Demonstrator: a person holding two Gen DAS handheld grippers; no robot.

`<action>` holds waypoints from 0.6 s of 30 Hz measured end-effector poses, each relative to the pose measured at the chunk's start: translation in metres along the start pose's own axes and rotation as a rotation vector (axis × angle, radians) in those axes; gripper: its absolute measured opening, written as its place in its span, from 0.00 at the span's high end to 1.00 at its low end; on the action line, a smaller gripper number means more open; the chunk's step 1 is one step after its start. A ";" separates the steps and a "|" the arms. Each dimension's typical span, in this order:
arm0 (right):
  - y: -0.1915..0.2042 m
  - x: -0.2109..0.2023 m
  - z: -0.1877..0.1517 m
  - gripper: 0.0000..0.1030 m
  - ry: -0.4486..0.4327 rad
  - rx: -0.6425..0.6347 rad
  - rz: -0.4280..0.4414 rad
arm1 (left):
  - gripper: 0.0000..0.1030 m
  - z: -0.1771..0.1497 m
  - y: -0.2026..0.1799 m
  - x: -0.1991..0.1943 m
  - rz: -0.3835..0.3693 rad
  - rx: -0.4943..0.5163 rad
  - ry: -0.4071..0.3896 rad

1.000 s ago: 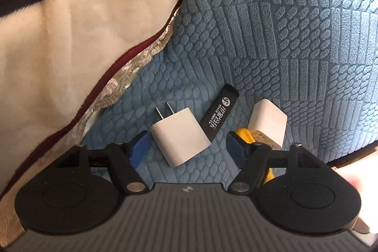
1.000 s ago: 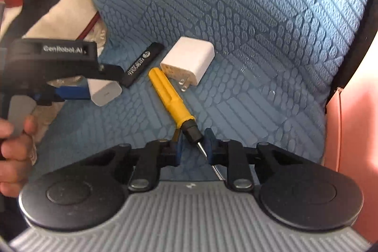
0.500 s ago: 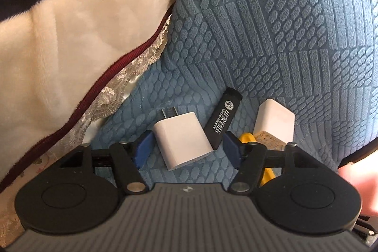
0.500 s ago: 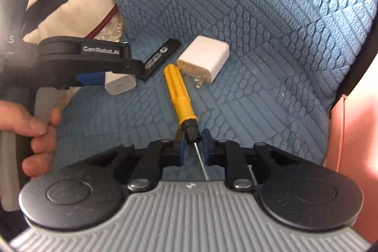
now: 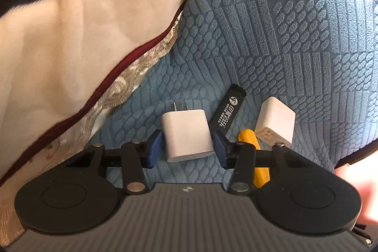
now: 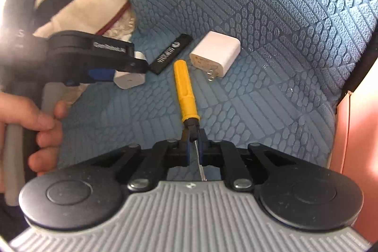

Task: Organize rigid objects
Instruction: 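Close the left tool on the white charger while the right tool holds the screwdriver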

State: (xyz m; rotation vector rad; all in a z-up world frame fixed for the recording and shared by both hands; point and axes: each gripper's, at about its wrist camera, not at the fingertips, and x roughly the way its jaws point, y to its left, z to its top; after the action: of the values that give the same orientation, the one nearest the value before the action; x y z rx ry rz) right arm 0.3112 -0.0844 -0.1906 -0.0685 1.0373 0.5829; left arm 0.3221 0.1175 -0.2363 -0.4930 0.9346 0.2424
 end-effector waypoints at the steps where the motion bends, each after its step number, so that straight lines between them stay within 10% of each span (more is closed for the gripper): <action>1: 0.000 -0.003 -0.002 0.90 -0.004 0.001 0.002 | 0.50 -0.001 0.001 -0.001 -0.001 -0.008 0.001; 7: -0.003 -0.013 -0.003 0.84 -0.046 0.032 -0.038 | 0.50 -0.007 -0.001 -0.004 -0.002 0.013 -0.002; 10: -0.005 -0.007 0.002 0.59 -0.045 0.059 -0.061 | 0.50 -0.009 -0.002 -0.003 0.005 0.029 -0.011; 18: 0.011 0.013 0.003 0.65 -0.023 -0.034 -0.040 | 0.50 -0.007 -0.003 -0.002 0.009 0.069 0.000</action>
State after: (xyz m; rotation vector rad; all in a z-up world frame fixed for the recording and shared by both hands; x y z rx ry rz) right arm 0.3132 -0.0690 -0.1978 -0.1117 1.0014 0.5635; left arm 0.3175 0.1117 -0.2372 -0.4258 0.9420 0.2178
